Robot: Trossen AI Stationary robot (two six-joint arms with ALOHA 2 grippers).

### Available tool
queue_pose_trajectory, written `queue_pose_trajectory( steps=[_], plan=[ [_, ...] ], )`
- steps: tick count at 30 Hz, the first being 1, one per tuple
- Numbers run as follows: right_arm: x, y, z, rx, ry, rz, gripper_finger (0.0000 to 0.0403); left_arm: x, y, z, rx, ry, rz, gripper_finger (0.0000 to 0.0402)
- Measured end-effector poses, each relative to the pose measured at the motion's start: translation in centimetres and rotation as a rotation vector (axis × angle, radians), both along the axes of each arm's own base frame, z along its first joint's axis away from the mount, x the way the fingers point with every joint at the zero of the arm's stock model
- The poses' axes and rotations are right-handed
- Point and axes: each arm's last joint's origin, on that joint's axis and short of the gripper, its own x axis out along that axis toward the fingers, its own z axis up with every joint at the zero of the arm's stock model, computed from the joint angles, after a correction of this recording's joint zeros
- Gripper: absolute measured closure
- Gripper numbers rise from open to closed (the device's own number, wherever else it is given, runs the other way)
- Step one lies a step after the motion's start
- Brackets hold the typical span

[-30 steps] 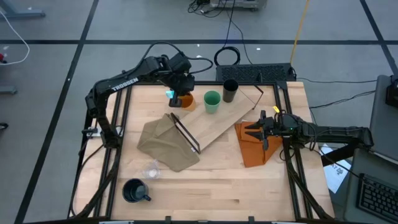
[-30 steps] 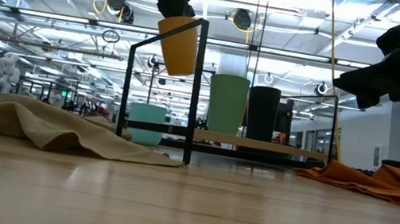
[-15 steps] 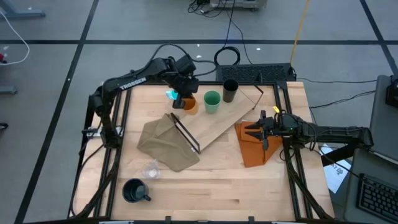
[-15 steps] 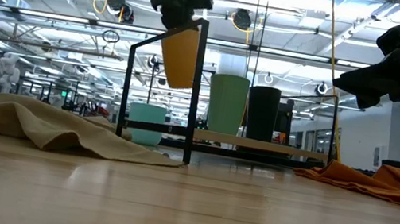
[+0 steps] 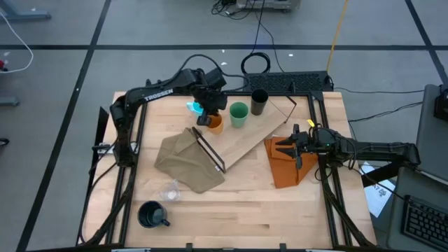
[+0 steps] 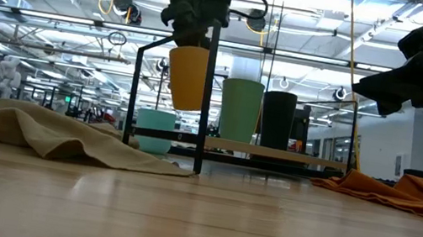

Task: Stack small to large cups/mugs on shelf
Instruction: Put the orange cup on the shelf

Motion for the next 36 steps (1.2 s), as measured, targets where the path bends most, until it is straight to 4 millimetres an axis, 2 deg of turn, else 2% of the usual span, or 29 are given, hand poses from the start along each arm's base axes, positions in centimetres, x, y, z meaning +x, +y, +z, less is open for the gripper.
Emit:
queue_pose_trajectory(
  steps=[12, 23, 31, 36],
  plan=[
    [0.0, 0.0, 0.0, -0.001, 0.001, 0.000, 0.0307, 0.4, 0.1, -0.8, -0.042, 0.005, -0.011, 0.0399],
    [0.0, 0.0, -0.1, 0.002, 0.013, 0.000, 0.0307, 1.1, 0.7, -2.6, -0.068, 0.044, -0.007, 0.0399],
    [0.0, 0.0, -0.3, 0.004, 0.024, 0.000, 0.0307, 1.2, 0.8, -2.9, -0.079, 0.046, -0.011, 0.0399],
    [-0.1, 0.0, -1.1, 0.006, 0.029, 0.000, 0.0307, 1.2, 0.8, -2.8, -0.079, 0.045, -0.007, 0.0399]
  ],
)
